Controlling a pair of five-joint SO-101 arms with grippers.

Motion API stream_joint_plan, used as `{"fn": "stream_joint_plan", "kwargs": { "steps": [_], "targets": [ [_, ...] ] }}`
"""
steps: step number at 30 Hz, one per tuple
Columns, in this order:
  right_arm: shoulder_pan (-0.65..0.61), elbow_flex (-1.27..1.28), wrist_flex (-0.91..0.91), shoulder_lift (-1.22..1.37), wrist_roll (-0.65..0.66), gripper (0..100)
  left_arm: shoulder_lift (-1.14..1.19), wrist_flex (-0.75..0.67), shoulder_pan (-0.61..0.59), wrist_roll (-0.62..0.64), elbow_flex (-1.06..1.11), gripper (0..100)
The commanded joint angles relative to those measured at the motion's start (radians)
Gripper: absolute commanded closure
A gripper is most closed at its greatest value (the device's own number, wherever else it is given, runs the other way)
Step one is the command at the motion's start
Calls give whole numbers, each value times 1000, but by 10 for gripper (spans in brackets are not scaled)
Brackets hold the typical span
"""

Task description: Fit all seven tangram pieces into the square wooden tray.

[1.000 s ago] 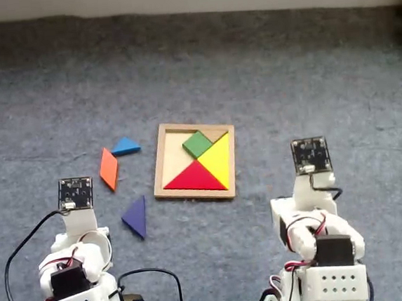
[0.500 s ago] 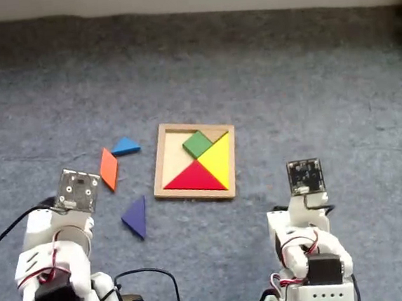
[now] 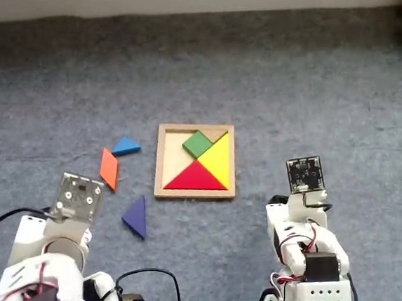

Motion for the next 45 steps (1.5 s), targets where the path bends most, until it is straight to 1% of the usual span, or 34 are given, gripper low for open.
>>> {"fn": "stream_joint_plan", "kwargs": {
  "steps": [1,3,5,8,14,17,22,27,33,36,41,45],
  "targets": [
    [10,105,-25,-2,-6,988,208,35,12,71,-99,742],
    [10,105,-25,-1,-6,988,288,31,13,153,-101,687],
    [10,105,-24,-1,-6,988,351,31,25,193,-96,652],
    [10,105,-24,1,-6,988,430,25,90,258,-102,650],
    [10,105,-1,-7,-6,988,578,-34,231,399,-96,649],
    [10,105,2,-7,-6,988,657,-91,263,460,-84,649],
    [10,105,2,-7,-6,988,742,-252,285,474,28,649],
    [12,105,2,-7,-6,988,763,-387,291,476,143,649],
    [12,105,2,-7,-6,988,765,-440,294,554,182,649],
    [12,105,2,-7,-6,988,766,-466,331,571,188,649],
    [12,105,2,-5,-6,988,766,-474,435,628,200,649],
    [19,105,4,-2,-6,988,766,-486,432,629,202,649]
  ]
}}
